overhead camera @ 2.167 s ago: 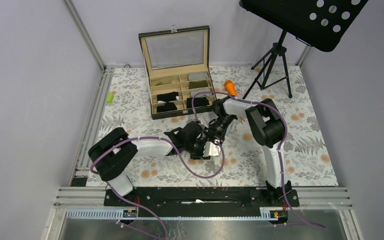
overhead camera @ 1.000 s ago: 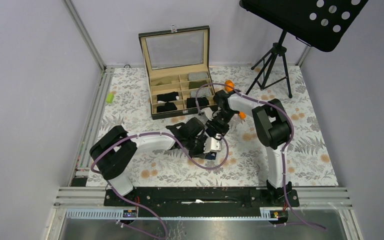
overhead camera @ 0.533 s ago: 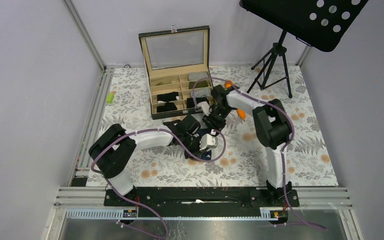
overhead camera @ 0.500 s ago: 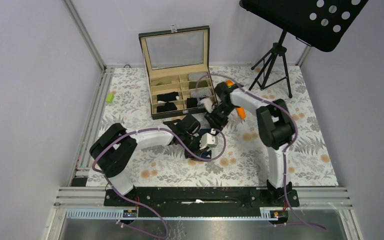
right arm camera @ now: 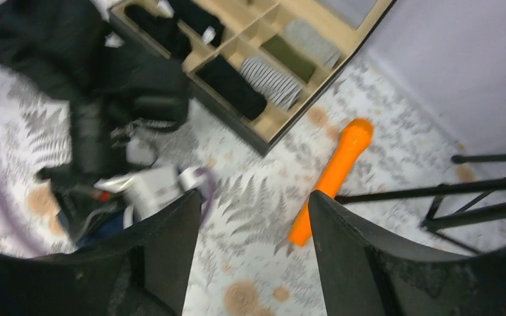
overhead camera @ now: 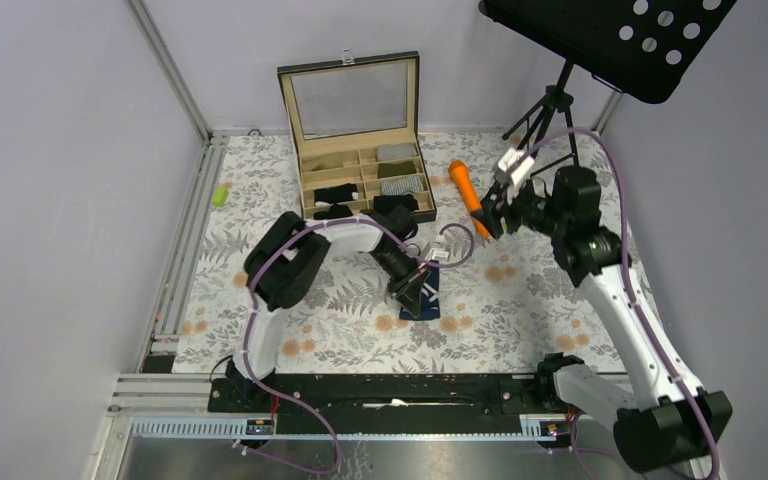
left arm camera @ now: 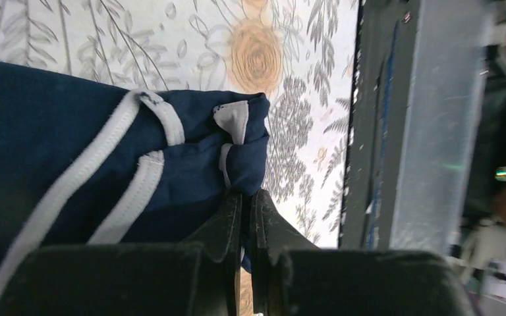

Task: Roll the underwear
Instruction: Roll the underwear to the center of the board.

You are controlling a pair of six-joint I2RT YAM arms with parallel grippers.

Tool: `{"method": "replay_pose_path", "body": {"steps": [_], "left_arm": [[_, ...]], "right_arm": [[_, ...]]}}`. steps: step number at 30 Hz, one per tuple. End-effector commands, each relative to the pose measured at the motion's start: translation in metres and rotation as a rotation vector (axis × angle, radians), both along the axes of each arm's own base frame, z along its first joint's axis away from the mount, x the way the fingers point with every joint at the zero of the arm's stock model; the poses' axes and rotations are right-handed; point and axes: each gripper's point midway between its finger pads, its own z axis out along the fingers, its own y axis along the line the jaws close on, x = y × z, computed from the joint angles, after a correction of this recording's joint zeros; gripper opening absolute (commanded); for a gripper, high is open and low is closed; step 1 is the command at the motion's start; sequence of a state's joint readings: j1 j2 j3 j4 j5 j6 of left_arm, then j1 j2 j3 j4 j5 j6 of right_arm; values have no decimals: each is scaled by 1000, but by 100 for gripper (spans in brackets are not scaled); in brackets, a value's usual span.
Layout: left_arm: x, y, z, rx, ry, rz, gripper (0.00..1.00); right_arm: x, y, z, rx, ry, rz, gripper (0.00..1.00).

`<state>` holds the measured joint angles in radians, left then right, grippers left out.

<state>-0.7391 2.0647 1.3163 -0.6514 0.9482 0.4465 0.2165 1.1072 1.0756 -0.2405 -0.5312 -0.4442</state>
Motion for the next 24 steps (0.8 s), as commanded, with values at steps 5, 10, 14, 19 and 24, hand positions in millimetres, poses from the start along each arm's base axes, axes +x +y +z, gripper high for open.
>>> {"method": "replay_pose_path", "body": {"steps": [5,10,14,19,24], "left_arm": [[1,0,-24,175,383,40,0],[10,-4,-31,235,440,89,2],[15,-9,-30,236,440,106,2],[15,-8,-33,255,444,116,3],[13,-6,-34,266,457,120,4]], "right_arm": [[-94,3,-103,-167,216,280,55],[-131,17,-153,-386,195,482,49],[-140,42,-189,-493,167,602,47],[-126,73,-210,-525,56,634,54],[-132,86,-231,-567,8,722,58]]}}
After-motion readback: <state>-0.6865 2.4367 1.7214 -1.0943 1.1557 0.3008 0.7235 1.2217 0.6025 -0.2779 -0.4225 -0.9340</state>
